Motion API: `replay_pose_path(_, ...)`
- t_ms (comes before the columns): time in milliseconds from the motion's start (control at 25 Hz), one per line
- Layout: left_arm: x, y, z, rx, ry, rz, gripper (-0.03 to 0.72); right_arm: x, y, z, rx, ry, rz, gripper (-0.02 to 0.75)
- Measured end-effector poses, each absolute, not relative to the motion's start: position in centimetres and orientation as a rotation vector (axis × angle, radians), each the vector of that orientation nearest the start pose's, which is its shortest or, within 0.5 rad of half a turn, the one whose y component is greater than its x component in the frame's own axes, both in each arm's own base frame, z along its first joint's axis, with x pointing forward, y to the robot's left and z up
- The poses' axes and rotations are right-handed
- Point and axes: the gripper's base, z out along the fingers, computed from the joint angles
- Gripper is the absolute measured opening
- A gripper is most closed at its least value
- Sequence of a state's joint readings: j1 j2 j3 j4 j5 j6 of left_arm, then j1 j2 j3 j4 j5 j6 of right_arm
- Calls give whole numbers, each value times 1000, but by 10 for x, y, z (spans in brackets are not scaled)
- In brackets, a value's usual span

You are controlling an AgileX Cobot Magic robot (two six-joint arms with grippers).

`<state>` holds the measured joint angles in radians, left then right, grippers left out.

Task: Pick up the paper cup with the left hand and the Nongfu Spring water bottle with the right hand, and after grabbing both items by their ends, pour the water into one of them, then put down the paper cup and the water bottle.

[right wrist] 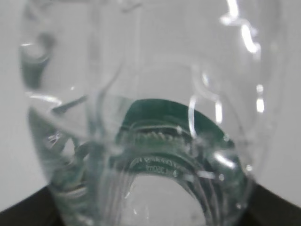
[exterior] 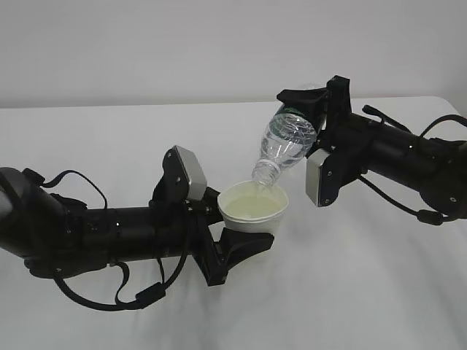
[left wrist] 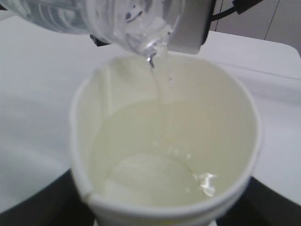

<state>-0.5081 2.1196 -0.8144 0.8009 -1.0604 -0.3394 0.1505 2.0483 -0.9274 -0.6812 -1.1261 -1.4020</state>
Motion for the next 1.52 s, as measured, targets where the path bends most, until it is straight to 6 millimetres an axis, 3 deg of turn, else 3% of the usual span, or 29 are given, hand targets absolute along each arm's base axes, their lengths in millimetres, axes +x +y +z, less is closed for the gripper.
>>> replay_pose_path(840, 282, -222, 93, 1029, 1622, -895, 484, 374, 109, 151, -1546, 525, -758, 466)
replay_pose_path(1520, 282, -222, 93, 1029, 1622, -895, 484, 374, 109, 151, -1490, 631, -646, 466)
